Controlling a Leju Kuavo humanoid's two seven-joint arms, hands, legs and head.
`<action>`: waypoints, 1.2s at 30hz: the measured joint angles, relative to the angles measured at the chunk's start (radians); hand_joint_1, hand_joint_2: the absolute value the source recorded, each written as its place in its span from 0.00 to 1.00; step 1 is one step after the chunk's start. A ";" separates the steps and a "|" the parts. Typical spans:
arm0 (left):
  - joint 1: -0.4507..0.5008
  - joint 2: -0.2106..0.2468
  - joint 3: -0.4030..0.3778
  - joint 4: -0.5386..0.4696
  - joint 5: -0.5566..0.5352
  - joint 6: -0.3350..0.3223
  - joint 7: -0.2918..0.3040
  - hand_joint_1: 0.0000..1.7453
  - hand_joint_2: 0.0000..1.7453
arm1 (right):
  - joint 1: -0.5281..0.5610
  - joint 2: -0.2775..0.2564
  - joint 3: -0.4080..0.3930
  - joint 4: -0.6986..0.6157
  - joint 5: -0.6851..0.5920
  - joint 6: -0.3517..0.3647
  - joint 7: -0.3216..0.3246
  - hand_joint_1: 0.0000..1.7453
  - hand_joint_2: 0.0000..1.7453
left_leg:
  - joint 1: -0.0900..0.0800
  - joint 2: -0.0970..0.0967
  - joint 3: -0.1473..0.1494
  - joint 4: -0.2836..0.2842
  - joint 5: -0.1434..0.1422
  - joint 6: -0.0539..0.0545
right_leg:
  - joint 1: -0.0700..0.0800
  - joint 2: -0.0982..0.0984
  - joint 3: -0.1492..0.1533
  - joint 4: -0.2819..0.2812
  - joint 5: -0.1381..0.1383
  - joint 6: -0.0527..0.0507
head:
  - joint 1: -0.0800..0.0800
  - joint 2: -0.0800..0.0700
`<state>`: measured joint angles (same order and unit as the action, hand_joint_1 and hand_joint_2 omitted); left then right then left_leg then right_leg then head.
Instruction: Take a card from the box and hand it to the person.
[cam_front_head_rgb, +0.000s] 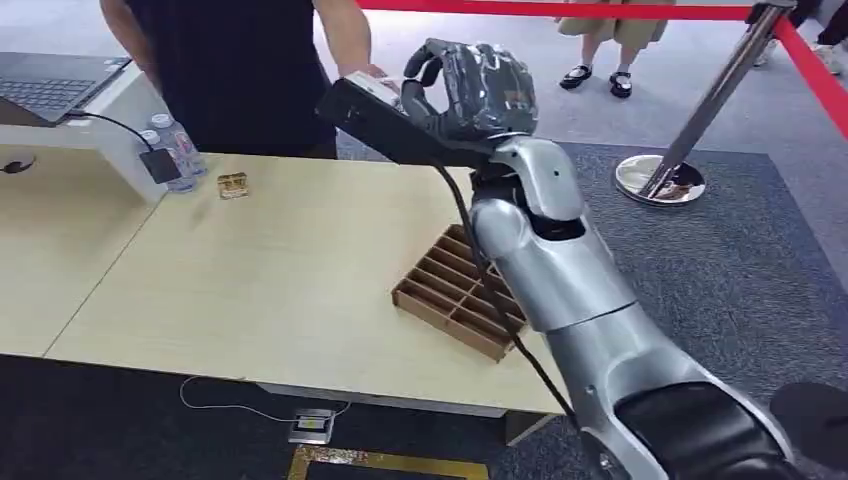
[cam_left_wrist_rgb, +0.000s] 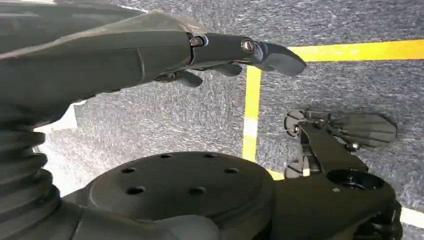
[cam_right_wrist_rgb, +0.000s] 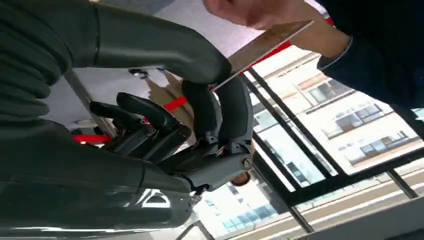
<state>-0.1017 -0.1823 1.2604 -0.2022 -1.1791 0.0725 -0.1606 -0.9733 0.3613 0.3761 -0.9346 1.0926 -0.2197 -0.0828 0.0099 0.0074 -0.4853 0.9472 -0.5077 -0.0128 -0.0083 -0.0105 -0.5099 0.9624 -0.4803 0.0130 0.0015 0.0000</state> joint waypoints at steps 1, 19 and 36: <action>0.000 0.000 0.000 0.000 0.000 -0.001 -0.001 0.00 1.00 | -0.007 0.000 0.003 0.000 -0.001 -0.005 -0.001 1.00 1.00 | 0.000 0.000 0.000 0.000 0.000 0.000 | 0.000 0.000 0.000 0.000 0.000 0.000 | 0.000 0.000; -0.001 -0.002 -0.001 0.000 -0.013 -0.008 -0.004 0.00 1.00 | -0.072 -0.006 0.011 0.055 -0.019 -0.037 -0.010 1.00 1.00 | 0.000 0.000 0.000 0.000 0.000 0.000 | 0.000 0.000 0.000 0.000 0.000 0.000 | 0.000 0.000; -0.002 -0.005 -0.001 0.000 -0.014 -0.006 0.002 0.00 1.00 | -0.094 -0.012 0.012 0.100 -0.045 -0.042 -0.012 1.00 1.00 | 0.000 0.000 0.000 0.000 0.000 0.000 | 0.000 0.000 0.000 0.000 0.000 0.000 | 0.000 0.000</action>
<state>-0.1033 -0.1877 1.2593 -0.2022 -1.1929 0.0660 -0.1587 -1.0669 0.3491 0.3883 -0.8347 1.0472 -0.2617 -0.0946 0.0099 0.0074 -0.4852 0.9472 -0.5077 -0.0128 -0.0083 -0.0105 -0.5100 0.9624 -0.4802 0.0130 0.0019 0.0000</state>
